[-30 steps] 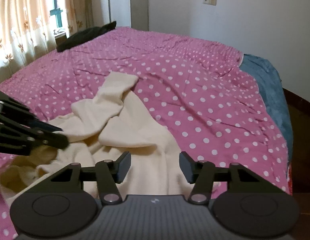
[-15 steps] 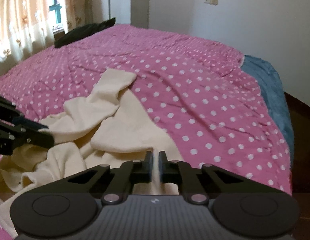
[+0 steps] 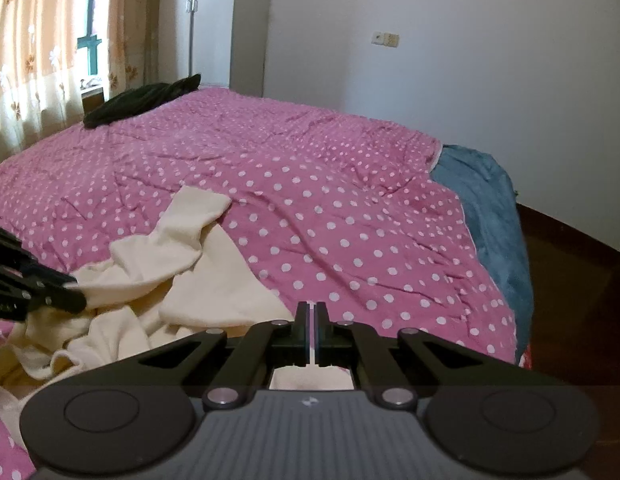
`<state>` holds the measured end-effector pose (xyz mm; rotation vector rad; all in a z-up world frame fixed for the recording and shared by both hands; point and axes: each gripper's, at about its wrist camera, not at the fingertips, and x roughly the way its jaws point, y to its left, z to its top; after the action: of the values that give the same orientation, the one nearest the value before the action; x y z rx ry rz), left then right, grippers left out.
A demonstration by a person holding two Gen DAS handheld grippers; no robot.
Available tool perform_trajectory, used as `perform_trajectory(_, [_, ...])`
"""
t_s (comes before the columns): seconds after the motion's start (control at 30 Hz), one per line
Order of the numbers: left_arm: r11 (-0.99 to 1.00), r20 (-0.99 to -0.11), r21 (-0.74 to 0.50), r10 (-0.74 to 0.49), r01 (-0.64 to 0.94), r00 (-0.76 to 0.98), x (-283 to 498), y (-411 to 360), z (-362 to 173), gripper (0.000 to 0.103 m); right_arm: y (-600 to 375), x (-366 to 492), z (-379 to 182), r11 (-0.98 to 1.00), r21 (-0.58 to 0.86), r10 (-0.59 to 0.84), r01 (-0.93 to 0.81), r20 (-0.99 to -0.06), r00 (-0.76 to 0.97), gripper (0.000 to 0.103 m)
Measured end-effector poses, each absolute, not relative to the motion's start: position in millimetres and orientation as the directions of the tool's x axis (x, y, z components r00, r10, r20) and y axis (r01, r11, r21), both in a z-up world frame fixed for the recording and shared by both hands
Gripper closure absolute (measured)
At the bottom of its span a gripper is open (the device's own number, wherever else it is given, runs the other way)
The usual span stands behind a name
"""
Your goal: Fold clothes
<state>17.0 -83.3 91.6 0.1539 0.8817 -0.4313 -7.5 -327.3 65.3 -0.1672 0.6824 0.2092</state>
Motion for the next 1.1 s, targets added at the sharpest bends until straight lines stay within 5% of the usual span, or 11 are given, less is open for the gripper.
perform_trajectory(0.1, [0.907,-0.774,-0.047,-0.298,0.418,0.558,18.0,-77.2,92.5,0.085,-320.3,-5.0,57.3,0.952,-0.082,0.168,-0.295,-0.665,0.727,0.093])
perform_trajectory(0.23, [0.910,-0.778,-0.043,-0.290,0.412,0.558,19.0,-69.0,93.0,0.085,-303.2,0.2,43.7,0.924,-0.120,0.188,-0.364,-0.685,0.704,0.068])
perform_trajectory(0.5, [0.909,-0.787,-0.059,-0.296,0.412,0.542,21.9,-59.4,91.0,0.084,-271.3,18.7,20.7,0.827,-0.244,0.200,-0.506,-0.714,0.671,0.054])
perform_trajectory(0.6, [0.906,-0.788,-0.060,-0.300,0.419,0.538,23.8,-61.0,90.9,0.084,-263.0,25.8,12.7,0.801,-0.269,0.196,-0.535,-0.726,0.659,0.063])
perform_trajectory(0.7, [0.899,-0.785,-0.051,-0.305,0.434,0.539,23.8,-65.7,92.0,0.078,-263.5,28.8,15.2,0.819,-0.247,0.202,-0.518,-0.720,0.664,0.097])
perform_trajectory(0.8, [0.891,-0.776,-0.039,-0.313,0.453,0.547,24.2,-74.1,94.2,0.065,-268.0,22.7,24.9,0.833,-0.256,0.193,-0.491,-0.698,0.690,0.099])
perform_trajectory(0.97, [0.874,-0.781,-0.045,-0.333,0.484,0.529,30.6,-87.7,90.9,0.061,-286.8,7.6,52.7,0.875,-0.283,0.131,-0.394,-0.645,0.753,0.100])
perform_trajectory(1.03, [0.864,-0.787,-0.043,-0.339,0.502,0.515,31.7,-91.1,87.5,0.064,-299.9,-1.3,66.1,0.895,-0.288,0.096,-0.340,-0.620,0.778,0.100])
perform_trajectory(1.1, [0.859,-0.794,-0.044,-0.341,0.511,0.504,31.5,-91.1,84.1,0.086,-314.6,-12.9,79.0,0.911,-0.296,0.061,-0.288,-0.594,0.802,0.100])
